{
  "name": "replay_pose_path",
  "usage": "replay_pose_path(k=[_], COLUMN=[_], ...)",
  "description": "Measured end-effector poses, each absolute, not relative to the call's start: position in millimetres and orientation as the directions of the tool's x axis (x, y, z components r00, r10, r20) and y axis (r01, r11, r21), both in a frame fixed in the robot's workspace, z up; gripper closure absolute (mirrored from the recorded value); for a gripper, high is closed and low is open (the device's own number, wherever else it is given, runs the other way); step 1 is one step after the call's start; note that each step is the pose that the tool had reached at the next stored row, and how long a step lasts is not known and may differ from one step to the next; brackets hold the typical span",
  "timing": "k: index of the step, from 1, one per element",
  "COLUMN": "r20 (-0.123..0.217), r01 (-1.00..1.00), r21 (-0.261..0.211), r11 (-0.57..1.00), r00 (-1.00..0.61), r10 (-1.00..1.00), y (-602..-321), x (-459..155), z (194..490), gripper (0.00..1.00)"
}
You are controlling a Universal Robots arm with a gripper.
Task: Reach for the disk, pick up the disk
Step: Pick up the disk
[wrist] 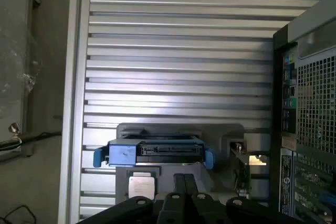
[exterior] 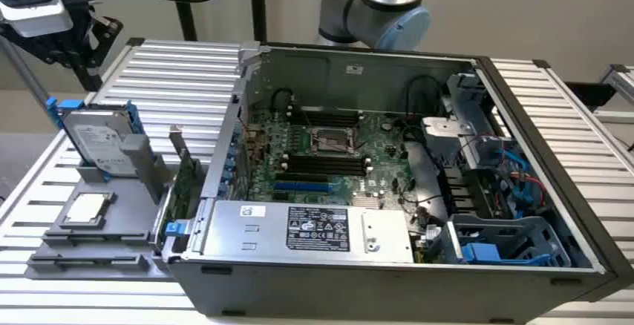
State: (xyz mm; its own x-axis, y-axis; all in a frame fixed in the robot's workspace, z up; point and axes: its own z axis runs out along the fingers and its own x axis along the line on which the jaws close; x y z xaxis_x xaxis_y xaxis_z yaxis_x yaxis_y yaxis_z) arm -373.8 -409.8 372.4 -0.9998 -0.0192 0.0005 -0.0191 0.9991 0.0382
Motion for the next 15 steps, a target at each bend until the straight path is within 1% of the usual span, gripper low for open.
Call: replay_pose_path(k=[11,15], r20=[0.000,0.000], r01=[-0.019,-0.019], r21=[0.038,0.038], r11=[0.999,0.999], r00=[-1.000,-1.000], r10=[-0.019,-0.019], y=[-410,-410], x=[-374,-384], z=[372,372], gripper=[0.89,0.89])
